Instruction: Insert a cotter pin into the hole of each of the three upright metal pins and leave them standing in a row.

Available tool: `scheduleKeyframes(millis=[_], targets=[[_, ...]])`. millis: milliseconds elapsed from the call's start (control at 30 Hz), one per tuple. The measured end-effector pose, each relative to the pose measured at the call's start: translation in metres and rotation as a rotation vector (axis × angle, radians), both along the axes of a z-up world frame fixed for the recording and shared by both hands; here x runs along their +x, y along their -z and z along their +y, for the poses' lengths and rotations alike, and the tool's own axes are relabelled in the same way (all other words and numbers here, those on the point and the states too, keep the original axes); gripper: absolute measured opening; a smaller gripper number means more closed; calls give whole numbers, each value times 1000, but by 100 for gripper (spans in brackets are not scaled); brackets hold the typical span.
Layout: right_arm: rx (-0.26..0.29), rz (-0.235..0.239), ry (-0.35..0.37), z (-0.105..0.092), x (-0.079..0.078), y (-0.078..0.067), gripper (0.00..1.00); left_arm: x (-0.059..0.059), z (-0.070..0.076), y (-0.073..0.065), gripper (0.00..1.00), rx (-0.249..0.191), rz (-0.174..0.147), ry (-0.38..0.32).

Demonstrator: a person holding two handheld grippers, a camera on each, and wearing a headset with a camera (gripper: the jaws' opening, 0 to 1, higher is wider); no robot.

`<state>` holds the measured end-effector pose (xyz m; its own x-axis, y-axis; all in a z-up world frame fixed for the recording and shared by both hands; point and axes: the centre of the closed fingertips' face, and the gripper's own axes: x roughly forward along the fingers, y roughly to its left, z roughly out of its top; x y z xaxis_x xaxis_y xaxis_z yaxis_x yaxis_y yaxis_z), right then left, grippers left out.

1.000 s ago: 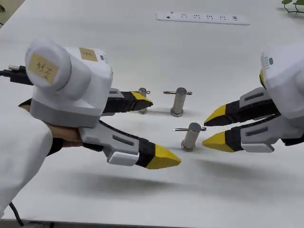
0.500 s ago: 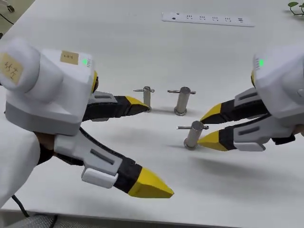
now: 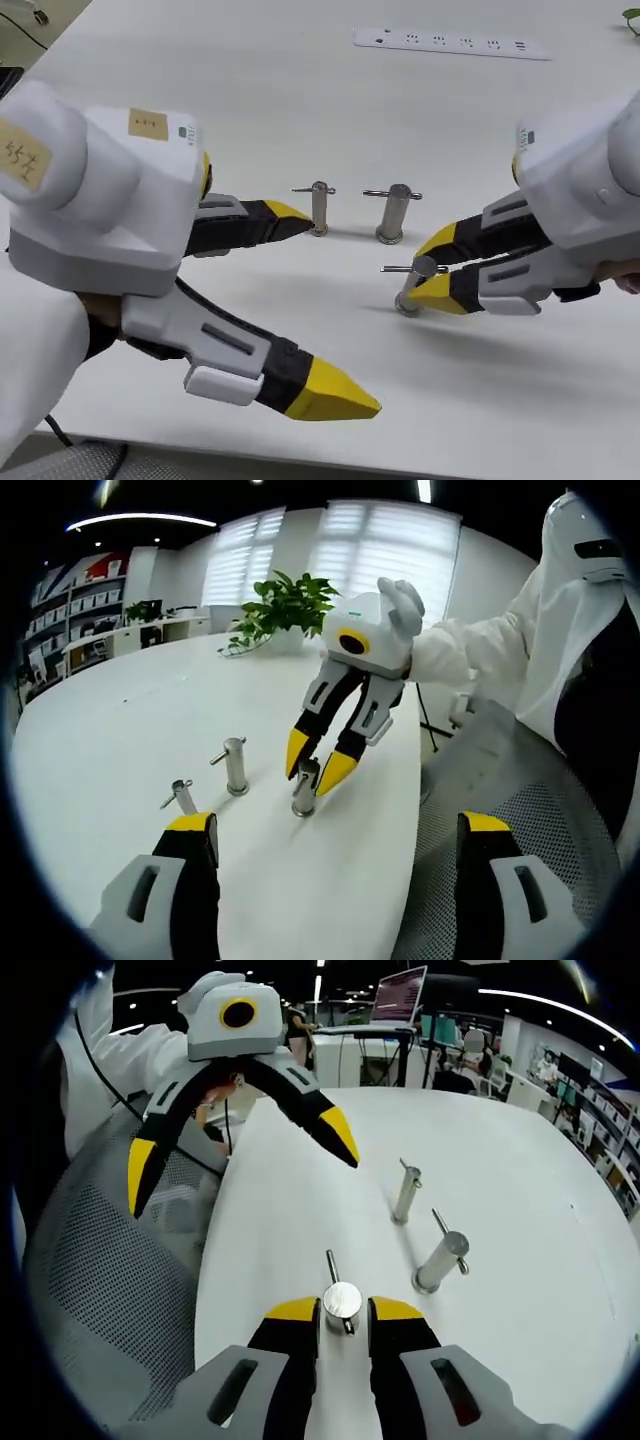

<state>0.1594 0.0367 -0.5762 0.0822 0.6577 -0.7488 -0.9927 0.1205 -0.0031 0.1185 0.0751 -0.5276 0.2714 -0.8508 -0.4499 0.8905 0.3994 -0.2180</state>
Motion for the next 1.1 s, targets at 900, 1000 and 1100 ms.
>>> scheduleKeyframes(millis=[900, 1000, 1100], targets=[[-13, -7, -65, -21, 10, -6, 8, -4, 1, 1, 99, 11, 32, -47], [-16, -19, -44, -32, 25, -8, 8, -6, 2, 2, 99, 15, 39, -45], [-28, -31, -42, -43, 39, -10, 8, -6, 2, 3, 99, 14, 43, -47]])
